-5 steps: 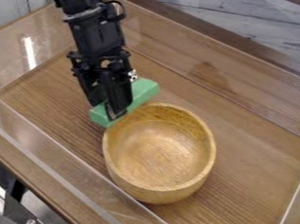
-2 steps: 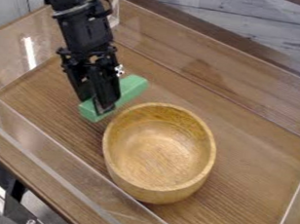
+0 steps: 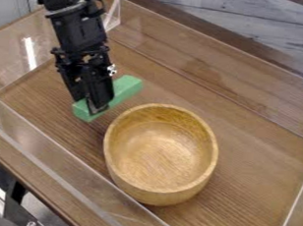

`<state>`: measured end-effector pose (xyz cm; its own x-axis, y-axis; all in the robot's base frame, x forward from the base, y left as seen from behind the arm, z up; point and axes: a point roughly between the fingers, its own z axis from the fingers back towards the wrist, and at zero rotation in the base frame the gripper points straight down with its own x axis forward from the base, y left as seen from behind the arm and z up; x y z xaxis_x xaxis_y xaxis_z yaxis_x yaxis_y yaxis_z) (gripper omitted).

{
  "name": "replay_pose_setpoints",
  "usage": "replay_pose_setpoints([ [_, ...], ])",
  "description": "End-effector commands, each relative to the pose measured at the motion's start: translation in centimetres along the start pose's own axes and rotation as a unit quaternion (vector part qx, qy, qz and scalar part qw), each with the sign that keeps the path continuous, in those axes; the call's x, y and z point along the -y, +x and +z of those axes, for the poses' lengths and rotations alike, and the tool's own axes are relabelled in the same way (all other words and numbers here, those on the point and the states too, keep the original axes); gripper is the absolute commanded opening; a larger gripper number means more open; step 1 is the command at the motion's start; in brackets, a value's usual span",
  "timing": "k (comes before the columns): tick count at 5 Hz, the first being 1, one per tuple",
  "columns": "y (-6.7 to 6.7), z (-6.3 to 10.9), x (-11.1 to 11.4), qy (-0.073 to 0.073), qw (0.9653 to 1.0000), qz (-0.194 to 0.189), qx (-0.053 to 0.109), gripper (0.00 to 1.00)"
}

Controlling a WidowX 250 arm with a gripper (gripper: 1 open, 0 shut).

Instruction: Remove the green block from inside the brown bowl and put it on the table

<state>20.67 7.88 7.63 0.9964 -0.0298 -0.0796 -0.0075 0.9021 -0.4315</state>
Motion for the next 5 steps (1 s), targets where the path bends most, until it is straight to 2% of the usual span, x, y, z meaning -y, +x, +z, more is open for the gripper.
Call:
replay_pose_setpoints([
  [1,0.6,1.3,-0.8,0.014,0.9997,-0.009,0.020,0.00],
  [5,0.4,1.5,-2.5,0.007,0.9998,-0.009,0.017,0.00],
])
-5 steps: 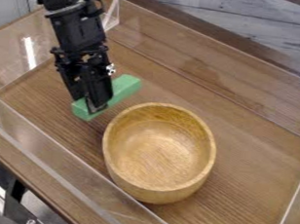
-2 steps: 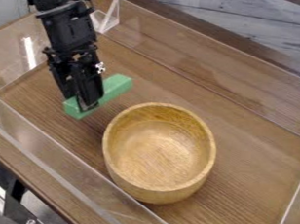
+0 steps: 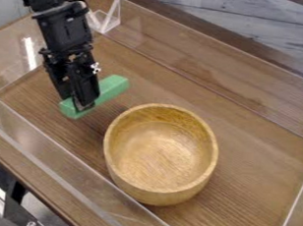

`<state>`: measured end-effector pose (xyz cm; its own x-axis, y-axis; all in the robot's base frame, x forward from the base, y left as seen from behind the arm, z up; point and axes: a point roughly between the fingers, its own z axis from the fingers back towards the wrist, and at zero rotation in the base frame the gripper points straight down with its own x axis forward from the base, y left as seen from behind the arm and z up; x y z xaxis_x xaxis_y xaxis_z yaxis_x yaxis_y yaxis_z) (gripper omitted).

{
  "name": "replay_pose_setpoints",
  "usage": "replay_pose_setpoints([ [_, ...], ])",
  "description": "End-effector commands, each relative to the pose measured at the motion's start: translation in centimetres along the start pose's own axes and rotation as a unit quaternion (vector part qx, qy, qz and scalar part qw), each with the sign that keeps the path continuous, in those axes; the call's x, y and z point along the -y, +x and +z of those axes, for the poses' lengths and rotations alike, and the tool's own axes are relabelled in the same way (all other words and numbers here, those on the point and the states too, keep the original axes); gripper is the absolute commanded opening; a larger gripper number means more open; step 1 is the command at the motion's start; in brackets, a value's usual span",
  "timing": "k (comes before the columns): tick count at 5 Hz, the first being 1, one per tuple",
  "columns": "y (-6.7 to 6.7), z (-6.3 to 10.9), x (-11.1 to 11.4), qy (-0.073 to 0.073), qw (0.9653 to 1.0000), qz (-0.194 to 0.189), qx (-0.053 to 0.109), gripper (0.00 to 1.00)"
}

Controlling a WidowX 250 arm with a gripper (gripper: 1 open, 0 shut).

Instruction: Remove the green block from inside the brown bowl and put it on the table

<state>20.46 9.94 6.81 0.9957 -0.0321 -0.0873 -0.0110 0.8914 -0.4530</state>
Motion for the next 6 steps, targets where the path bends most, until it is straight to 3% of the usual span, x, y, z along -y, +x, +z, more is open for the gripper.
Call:
replay_pose_setpoints([
  [1,0.6,1.5,-0.6,0.016,0.9996,-0.009,0.020,0.00],
  [6,0.6,1.6,-2.4,0.001,0.9999,0.000,0.016,0.00],
])
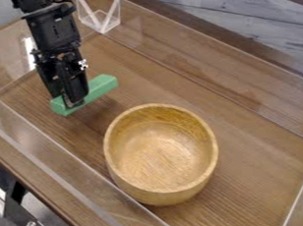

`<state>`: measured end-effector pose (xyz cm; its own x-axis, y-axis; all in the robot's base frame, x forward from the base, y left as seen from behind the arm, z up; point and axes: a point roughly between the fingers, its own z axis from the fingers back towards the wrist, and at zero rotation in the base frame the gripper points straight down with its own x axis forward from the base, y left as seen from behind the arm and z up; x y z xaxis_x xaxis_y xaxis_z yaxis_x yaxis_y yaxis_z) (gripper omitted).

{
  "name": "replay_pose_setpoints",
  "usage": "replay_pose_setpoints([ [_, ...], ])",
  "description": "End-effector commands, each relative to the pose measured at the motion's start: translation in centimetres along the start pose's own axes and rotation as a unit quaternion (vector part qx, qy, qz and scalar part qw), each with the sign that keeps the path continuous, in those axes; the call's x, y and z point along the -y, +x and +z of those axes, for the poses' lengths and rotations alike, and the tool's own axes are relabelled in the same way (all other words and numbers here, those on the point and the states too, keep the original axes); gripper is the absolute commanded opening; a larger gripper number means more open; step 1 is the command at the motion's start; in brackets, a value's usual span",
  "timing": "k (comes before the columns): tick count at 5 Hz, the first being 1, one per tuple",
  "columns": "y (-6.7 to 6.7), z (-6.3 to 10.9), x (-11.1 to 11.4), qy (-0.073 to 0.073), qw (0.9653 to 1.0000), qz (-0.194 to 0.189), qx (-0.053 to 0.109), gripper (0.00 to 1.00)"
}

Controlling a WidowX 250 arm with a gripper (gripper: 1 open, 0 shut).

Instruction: Remove the green block from inside the brown bowl and put it on the table

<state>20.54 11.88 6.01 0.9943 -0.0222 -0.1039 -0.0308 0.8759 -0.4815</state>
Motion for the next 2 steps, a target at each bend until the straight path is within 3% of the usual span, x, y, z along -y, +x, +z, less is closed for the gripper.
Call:
replay_pose_setpoints([
  [1,0.48,1.39,-0.56,0.016,0.9997,-0.008,0.019,0.00],
  [2,0.52,1.34,-0.85,0.014,0.9997,-0.006,0.018,0.00],
])
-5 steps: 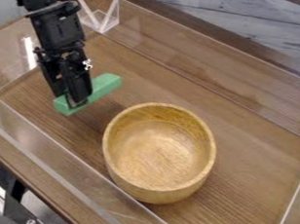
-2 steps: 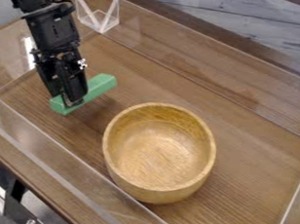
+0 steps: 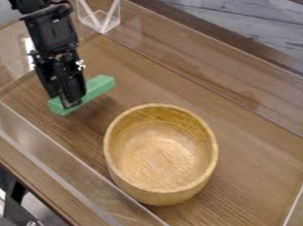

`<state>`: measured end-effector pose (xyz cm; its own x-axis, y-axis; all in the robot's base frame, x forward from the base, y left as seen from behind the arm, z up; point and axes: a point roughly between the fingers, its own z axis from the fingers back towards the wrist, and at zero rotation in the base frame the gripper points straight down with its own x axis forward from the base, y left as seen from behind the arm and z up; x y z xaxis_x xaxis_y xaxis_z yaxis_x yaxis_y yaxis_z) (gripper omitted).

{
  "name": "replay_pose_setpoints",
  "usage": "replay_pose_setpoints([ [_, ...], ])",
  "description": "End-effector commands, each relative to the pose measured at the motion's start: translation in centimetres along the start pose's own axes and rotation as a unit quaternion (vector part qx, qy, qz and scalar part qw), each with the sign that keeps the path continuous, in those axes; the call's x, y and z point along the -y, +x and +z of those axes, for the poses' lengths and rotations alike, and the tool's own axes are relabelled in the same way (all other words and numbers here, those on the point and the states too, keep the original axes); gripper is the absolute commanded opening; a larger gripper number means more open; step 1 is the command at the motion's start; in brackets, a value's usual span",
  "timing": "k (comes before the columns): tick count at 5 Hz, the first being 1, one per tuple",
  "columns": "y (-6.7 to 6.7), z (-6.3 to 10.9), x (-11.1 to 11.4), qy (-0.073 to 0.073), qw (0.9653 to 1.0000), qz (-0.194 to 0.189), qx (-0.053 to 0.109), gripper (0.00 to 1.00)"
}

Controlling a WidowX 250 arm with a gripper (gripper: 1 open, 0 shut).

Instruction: Remove the green block from inside the brown bowl and put it on the table

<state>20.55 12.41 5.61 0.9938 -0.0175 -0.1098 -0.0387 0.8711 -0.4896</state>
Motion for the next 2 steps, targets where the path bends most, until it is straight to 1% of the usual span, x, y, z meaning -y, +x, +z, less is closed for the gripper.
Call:
replay_pose_setpoints([
  [1,0.50,1.42,-0.37,0.016,0.9997,-0.008,0.017,0.00],
  [2,0.52,1.42,-0.51,0.014,0.9998,-0.007,0.015,0.00],
])
